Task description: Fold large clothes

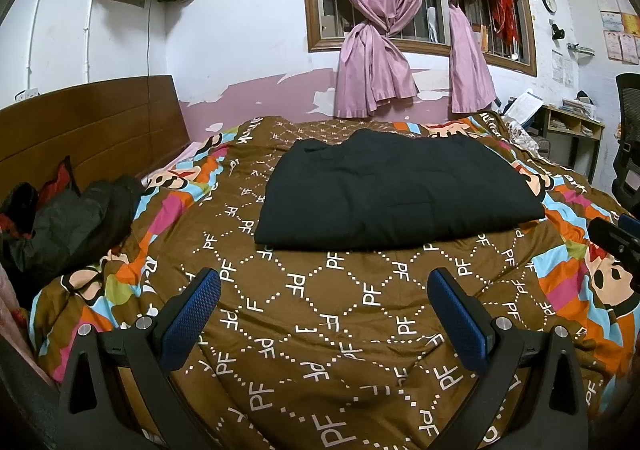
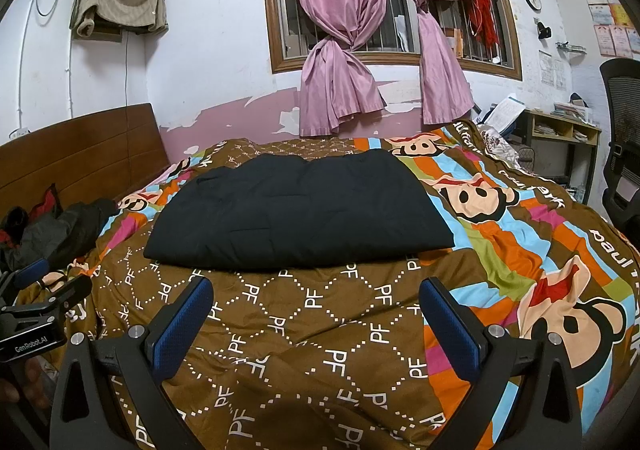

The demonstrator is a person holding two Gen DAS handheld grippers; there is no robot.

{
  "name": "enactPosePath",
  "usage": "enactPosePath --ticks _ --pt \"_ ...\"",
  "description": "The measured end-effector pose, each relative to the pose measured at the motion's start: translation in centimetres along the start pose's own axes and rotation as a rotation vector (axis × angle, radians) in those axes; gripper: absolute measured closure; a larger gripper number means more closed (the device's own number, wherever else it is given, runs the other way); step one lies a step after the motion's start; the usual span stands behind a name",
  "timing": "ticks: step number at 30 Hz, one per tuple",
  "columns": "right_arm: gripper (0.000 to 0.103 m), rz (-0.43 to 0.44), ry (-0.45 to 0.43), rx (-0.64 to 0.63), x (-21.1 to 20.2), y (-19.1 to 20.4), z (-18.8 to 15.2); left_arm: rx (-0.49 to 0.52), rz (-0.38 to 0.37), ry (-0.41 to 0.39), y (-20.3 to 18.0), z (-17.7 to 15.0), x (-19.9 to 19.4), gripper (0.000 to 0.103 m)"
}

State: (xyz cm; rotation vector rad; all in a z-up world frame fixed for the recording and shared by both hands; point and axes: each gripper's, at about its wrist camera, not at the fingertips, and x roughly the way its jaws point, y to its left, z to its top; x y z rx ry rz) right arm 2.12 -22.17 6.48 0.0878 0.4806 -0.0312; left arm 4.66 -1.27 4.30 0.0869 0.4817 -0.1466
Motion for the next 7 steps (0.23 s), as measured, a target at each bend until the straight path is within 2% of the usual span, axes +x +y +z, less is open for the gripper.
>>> enactPosePath --ticks 7 --pt "0.0 -0.001 0.001 0.0 0.0 0.05 0.02 0.004 -0.001 0.013 -0.1 0.08 0.12 0.002"
